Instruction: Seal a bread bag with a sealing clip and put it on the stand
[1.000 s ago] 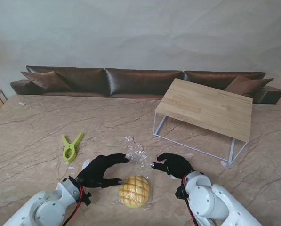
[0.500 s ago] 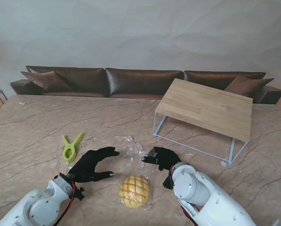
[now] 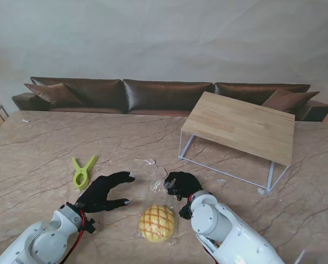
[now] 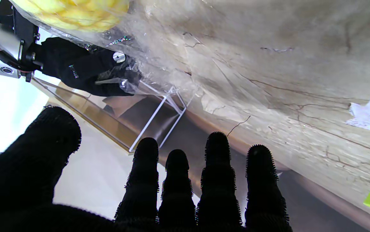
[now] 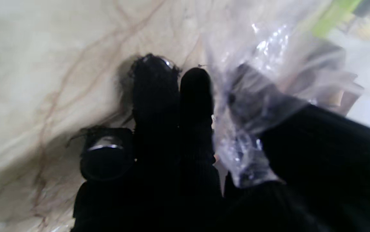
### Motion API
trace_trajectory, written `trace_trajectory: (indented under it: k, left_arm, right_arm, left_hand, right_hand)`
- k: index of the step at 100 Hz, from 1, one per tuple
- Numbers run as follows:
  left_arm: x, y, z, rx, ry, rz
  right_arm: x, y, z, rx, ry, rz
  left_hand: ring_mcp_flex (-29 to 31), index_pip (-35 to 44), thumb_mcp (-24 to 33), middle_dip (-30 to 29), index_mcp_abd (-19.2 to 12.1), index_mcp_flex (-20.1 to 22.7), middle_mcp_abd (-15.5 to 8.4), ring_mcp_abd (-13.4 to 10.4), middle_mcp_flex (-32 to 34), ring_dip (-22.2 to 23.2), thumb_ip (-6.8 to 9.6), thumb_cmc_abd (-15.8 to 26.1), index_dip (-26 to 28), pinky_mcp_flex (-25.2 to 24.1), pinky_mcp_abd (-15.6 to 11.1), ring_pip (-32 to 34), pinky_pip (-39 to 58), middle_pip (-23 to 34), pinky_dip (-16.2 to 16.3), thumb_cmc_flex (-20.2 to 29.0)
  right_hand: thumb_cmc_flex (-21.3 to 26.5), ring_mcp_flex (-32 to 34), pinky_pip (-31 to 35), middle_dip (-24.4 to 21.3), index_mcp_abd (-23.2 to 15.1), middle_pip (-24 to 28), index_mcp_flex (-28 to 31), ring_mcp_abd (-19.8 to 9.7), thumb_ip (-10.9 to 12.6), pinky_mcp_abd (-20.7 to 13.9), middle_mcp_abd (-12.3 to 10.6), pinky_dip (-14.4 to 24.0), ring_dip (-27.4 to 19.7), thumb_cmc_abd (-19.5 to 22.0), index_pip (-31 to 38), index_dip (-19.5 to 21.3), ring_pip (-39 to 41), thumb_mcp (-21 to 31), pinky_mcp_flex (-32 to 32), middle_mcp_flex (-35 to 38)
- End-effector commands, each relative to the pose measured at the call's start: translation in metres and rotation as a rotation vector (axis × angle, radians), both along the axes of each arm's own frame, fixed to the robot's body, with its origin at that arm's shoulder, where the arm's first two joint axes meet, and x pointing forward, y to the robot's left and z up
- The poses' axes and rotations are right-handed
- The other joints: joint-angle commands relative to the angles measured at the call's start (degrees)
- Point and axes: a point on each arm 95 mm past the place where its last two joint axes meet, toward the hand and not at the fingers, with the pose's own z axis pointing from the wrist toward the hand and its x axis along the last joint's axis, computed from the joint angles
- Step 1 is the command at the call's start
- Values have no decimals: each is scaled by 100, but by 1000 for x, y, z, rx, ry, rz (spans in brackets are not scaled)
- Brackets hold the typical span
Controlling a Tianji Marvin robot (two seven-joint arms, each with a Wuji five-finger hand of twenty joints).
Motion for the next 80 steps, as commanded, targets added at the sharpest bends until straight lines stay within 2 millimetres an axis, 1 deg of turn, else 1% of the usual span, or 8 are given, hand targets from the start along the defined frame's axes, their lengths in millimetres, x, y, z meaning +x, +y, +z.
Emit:
trace_trajectory:
  k: [1,8,20,35,41,52,62,80]
  left_arm:
    - [-1,-1,-4,-1,16,4]
    - [1,-1,-4,-3,27,10]
    - [5,-1,-4,-27,46,34]
    - [11,-6,-1,-84,69,78]
    - [15,-9,0,-108,81,98]
    - [20,-18,3,-160,120,117]
    - [26,-29,4,-229,144,126]
    - [36,-49,4,-333,204,105]
  right_arm:
    - [-6,5,-13,8,22,9]
    - [-5,5,-14,15,-17,4]
    - [-2,6,-10,63,-113,-28]
    - [0,3,2,115,-257,-88]
    - [0,2,7,141,-317,-96]
    - [-1,-3,19,182,-414,-82]
    - [-3,-5,28,223,-492,-52]
    - [-9,-7,38,278,-586,-9]
  left_hand:
    - [-40,21,-137,-71,-160,80,-124,-164,-45,-82,236,193,-9,-60,28,-105,-58,-112,3,-165]
    - [-44,21,-146,-64,-84,87,-90,-143,22,-83,243,217,-8,-47,-11,-107,-58,-93,6,-166]
    - [-25,10,-134,-41,117,156,42,-83,191,-86,248,194,-17,-3,-97,-96,-47,-43,0,-151]
    - [-43,-113,-20,-5,555,161,385,76,330,-125,219,-9,-77,58,-191,-97,35,8,-3,-148]
    - [-112,-241,201,23,775,152,597,162,306,-207,141,-178,-141,57,-228,-104,105,25,-35,-215]
    - [-287,-466,323,37,1118,-38,806,193,119,-300,43,-397,-251,2,-295,-105,110,33,-88,-260]
    - [-406,-672,587,76,1336,-197,920,223,-59,-331,-79,-743,-367,-75,-308,-54,130,103,-90,-312]
    - [-467,-719,987,115,1436,-274,979,245,-141,-296,-286,-1240,-405,-187,-251,-4,98,181,-27,-430]
  right_hand:
    - [247,397,304,-67,-468,-8,290,319,64,238,23,-227,105,-167,307,53,233,402,472,388]
    - [266,419,379,169,-620,146,364,284,118,189,32,-457,318,-158,256,643,692,529,652,448]
    - [288,413,396,490,-683,252,428,312,109,206,40,-495,513,-31,93,1275,1001,543,693,441]
    - [215,412,327,340,-814,68,478,326,31,175,15,-481,414,-32,26,1091,755,481,645,550]
    - [205,401,255,322,-867,27,461,321,-7,152,-40,-478,357,4,48,1047,646,457,575,536]
    - [227,391,180,341,-945,7,442,293,-27,101,-98,-450,317,52,77,1036,530,401,471,496]
    - [229,385,138,381,-1007,3,410,280,-33,63,-141,-411,313,48,93,1063,446,394,411,462]
    - [204,383,113,393,-1075,-19,404,236,-42,36,-209,-374,319,39,85,1065,365,389,380,456]
